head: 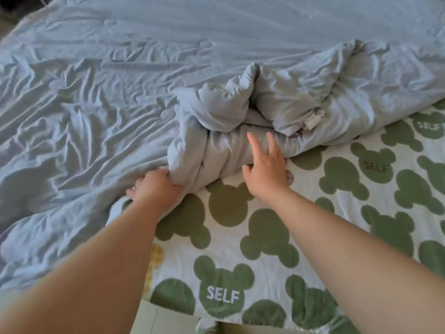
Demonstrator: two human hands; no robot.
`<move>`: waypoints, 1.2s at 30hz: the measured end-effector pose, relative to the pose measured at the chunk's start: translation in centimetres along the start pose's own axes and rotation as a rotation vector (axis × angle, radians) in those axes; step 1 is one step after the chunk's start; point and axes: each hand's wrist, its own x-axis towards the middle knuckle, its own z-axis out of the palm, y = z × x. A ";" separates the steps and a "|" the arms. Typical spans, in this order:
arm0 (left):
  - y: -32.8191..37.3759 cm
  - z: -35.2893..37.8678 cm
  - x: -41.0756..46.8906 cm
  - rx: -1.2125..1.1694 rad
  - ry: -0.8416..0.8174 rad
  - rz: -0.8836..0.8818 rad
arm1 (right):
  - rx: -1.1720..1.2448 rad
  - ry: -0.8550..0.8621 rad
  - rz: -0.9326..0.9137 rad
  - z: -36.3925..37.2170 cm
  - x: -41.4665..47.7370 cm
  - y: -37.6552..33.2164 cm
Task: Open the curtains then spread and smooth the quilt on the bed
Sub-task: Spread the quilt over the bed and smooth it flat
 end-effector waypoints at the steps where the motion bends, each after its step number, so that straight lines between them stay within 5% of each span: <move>1: -0.1 0.3 -0.1 -0.074 -0.015 0.077 | -0.023 0.034 -0.057 -0.1 0.8 -1.0; 6: -1.1 5.0 -5.4 0.132 -0.289 0.411 | -0.428 0.080 -0.369 -0.1 4.2 -5.1; 11: -2.9 5.4 -6.1 0.024 -0.231 0.390 | -0.864 -0.073 -0.516 -0.2 5.3 -7.3; 14: -3.9 5.2 -5.0 -0.141 -0.098 0.353 | -0.915 -0.155 -0.526 0.5 4.8 -6.9; 16: -4.8 5.6 -5.1 -0.029 -0.048 0.351 | -0.879 -0.228 -0.535 1.6 4.0 -6.4; 19: -5.7 6.6 -5.1 0.191 -0.083 0.283 | -0.858 -0.204 -0.665 3.5 2.2 -5.9; 27: -4.6 6.0 -6.5 0.111 -0.087 0.357 | -1.110 -0.291 -0.927 4.3 1.0 -6.5; 36: -4.6 9.0 -12.8 0.140 -0.062 0.314 | -0.810 -0.499 -0.533 1.6 -8.1 0.8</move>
